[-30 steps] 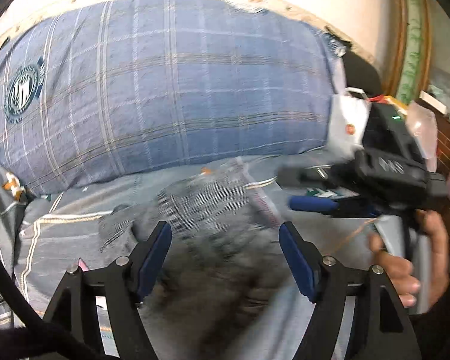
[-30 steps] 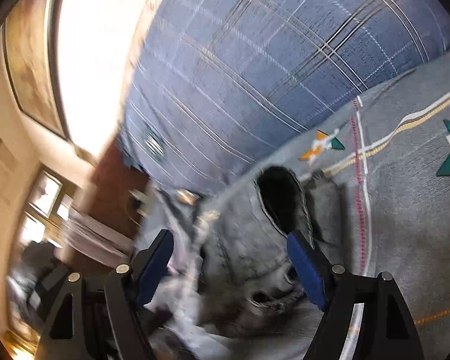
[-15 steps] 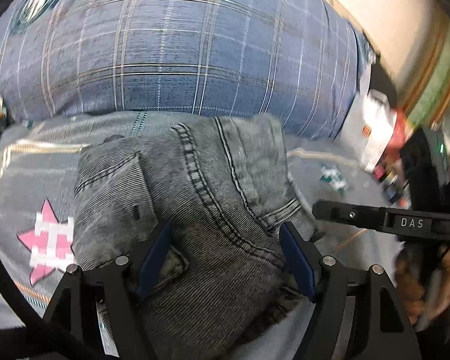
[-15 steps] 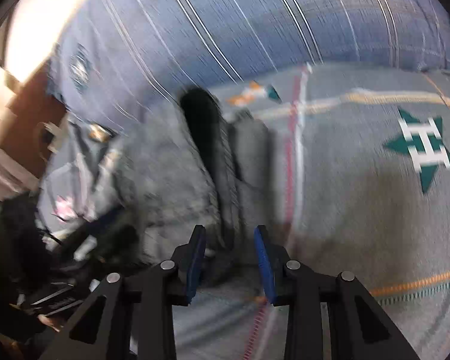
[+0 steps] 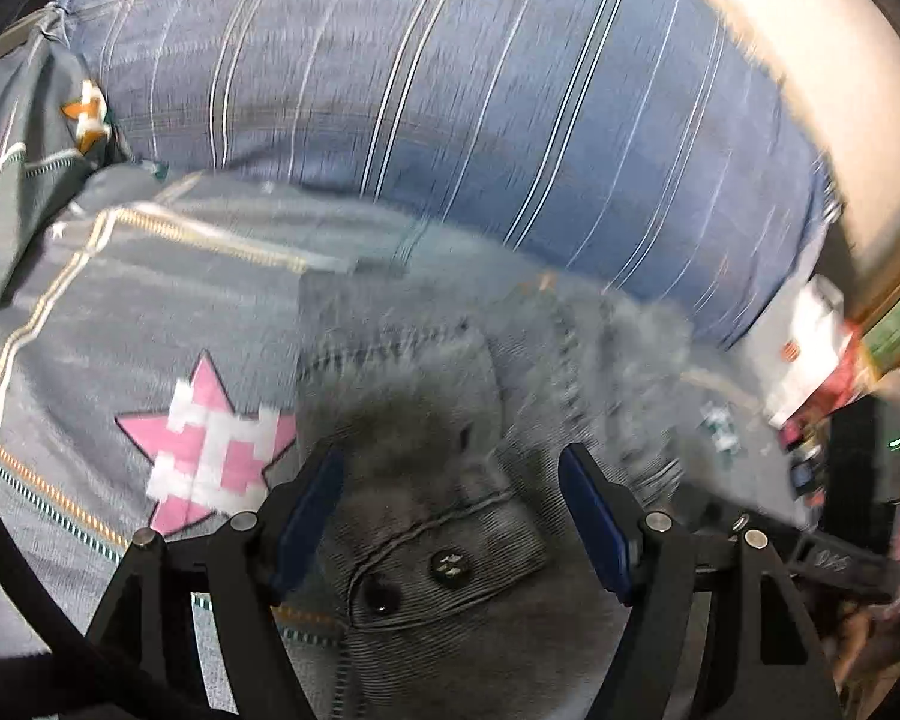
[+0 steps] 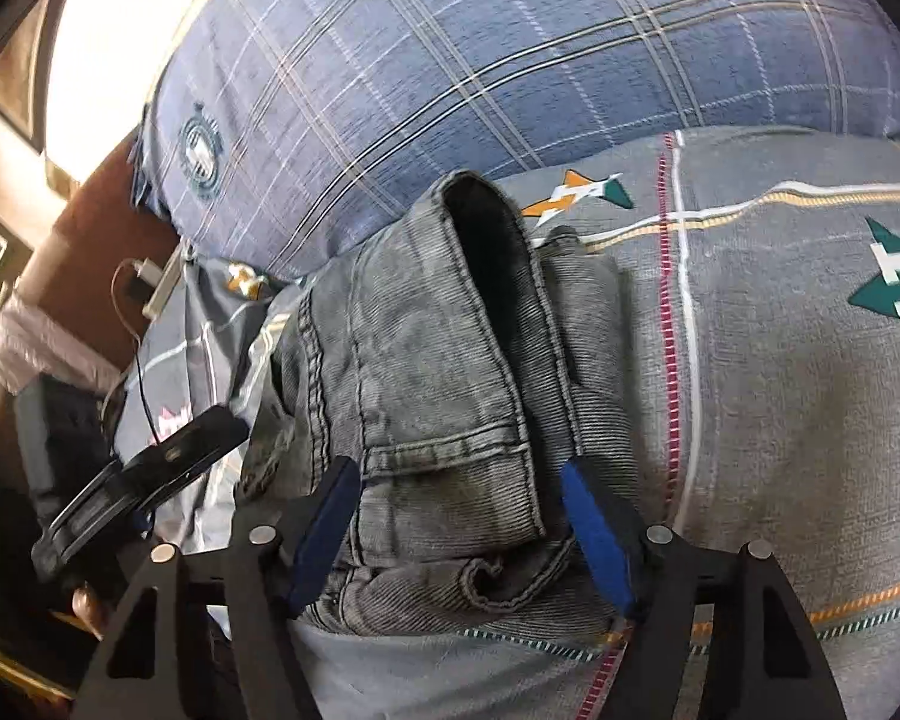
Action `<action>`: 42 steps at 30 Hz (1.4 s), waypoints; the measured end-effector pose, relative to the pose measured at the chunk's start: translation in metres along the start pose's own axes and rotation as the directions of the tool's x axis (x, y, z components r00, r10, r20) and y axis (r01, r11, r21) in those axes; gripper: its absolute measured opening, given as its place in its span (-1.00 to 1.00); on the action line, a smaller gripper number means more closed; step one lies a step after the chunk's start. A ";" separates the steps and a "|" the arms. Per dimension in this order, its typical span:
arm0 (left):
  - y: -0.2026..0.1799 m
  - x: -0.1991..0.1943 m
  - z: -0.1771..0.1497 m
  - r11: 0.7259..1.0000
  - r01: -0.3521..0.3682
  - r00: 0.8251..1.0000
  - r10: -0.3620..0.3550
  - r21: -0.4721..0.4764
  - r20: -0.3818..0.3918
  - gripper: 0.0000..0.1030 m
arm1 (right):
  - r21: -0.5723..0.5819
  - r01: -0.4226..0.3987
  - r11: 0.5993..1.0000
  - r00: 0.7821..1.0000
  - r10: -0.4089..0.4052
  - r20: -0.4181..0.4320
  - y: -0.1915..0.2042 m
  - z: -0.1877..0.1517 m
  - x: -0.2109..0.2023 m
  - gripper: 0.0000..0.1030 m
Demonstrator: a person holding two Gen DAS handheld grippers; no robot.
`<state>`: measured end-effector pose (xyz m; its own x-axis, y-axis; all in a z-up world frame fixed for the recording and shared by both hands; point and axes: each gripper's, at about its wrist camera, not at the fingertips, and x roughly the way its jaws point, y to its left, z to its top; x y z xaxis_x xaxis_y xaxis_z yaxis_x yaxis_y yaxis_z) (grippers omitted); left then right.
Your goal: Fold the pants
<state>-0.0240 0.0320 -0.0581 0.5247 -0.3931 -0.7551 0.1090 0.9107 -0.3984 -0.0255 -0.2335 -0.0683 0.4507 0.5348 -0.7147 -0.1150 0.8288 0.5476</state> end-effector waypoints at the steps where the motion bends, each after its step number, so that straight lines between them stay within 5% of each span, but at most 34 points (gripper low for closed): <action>1: -0.003 0.005 -0.002 0.999 -0.026 1.000 0.027 0.018 -0.009 0.46 | -0.018 0.017 1.000 1.000 -0.017 0.008 0.004 0.000 -0.001 0.00; 5: -0.021 0.013 -0.011 0.983 -0.134 0.991 0.134 0.125 0.010 0.46 | -0.061 0.078 0.995 0.996 -0.081 -0.032 0.009 -0.002 0.007 -0.07; 7: -0.022 0.011 -0.013 0.982 -0.138 0.990 0.137 0.129 0.019 0.46 | -0.087 0.135 0.987 0.990 -0.138 -0.029 0.011 -0.002 0.009 -0.63; 9: -0.013 0.008 -0.009 0.992 -0.099 0.995 0.098 0.084 0.009 0.46 | -0.078 0.119 0.990 0.993 -0.119 -0.006 0.011 -0.001 -0.006 -0.86; 11: -0.008 0.007 -0.008 0.995 -0.082 0.997 0.082 0.062 0.009 0.46 | -0.076 0.071 0.995 0.997 -0.070 0.024 0.015 -0.002 -0.030 -0.87; 14: -0.012 0.012 -0.011 0.990 -0.106 0.994 0.106 0.097 0.001 0.46 | -0.118 0.150 0.982 0.989 -0.150 0.014 0.023 -0.012 -0.038 -0.89; 17: -0.023 0.016 -0.014 0.975 -0.150 0.989 0.149 0.162 0.016 0.52 | -0.110 0.221 0.969 0.969 -0.231 -0.088 0.008 -0.026 -0.002 -0.89; 23: -0.008 0.004 -0.004 0.993 -0.060 0.998 0.059 0.101 0.016 0.52 | -0.039 0.078 0.996 0.996 -0.080 -0.050 -0.010 -0.018 -0.019 -0.83; 25: 0.003 -0.014 0.004 0.998 -0.036 0.997 0.031 0.058 0.073 0.53 | -0.013 -0.002 1.000 0.999 0.003 0.039 -0.012 -0.016 -0.039 -0.82; 26: 0.010 -0.023 0.008 0.999 -0.041 0.995 0.037 0.036 0.096 0.53 | -0.012 -0.022 1.000 0.996 0.023 0.086 -0.012 -0.015 -0.049 -0.74; 27: 0.015 -0.027 0.011 0.999 -0.044 0.994 0.042 0.019 0.102 0.53 | -0.014 -0.032 0.999 0.991 0.033 0.132 -0.011 -0.015 -0.059 -0.34; 28: 0.022 -0.030 0.014 0.999 -0.038 0.995 0.038 0.000 0.096 0.54 | -0.006 -0.038 0.999 0.986 0.038 0.163 -0.011 -0.015 -0.067 0.50; 29: 0.028 -0.029 0.017 1.000 -0.025 0.997 0.026 -0.012 0.074 0.55 | 0.005 -0.031 0.999 0.984 0.030 0.178 -0.011 -0.016 -0.070 0.75; 33: 0.049 -0.022 0.027 0.996 -0.017 1.000 0.018 -0.093 0.009 0.55 | -0.027 0.024 0.999 0.982 -0.018 0.185 0.009 0.001 -0.072 0.78; 36: 0.064 -0.010 0.051 0.975 0.060 0.994 -0.077 -0.212 -0.072 0.55 | 0.009 0.083 0.997 0.986 -0.083 0.145 0.013 0.036 -0.056 0.78; 38: 0.070 -0.001 0.069 0.978 0.024 0.993 -0.047 -0.206 -0.111 0.55 | 0.038 0.099 0.994 0.983 -0.103 0.152 0.010 0.057 -0.047 0.77; 42: 0.080 0.014 0.061 0.985 -0.033 0.993 0.013 -0.167 -0.116 0.54 | 0.119 -0.008 0.993 0.972 -0.020 0.235 -0.023 0.056 -0.029 0.75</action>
<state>0.0438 0.1069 -0.0682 0.4243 -0.3931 -0.8157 -0.0506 0.8891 -0.4548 0.0137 -0.2772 -0.0361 0.6487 0.4640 -0.6033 -0.0126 0.7991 0.6010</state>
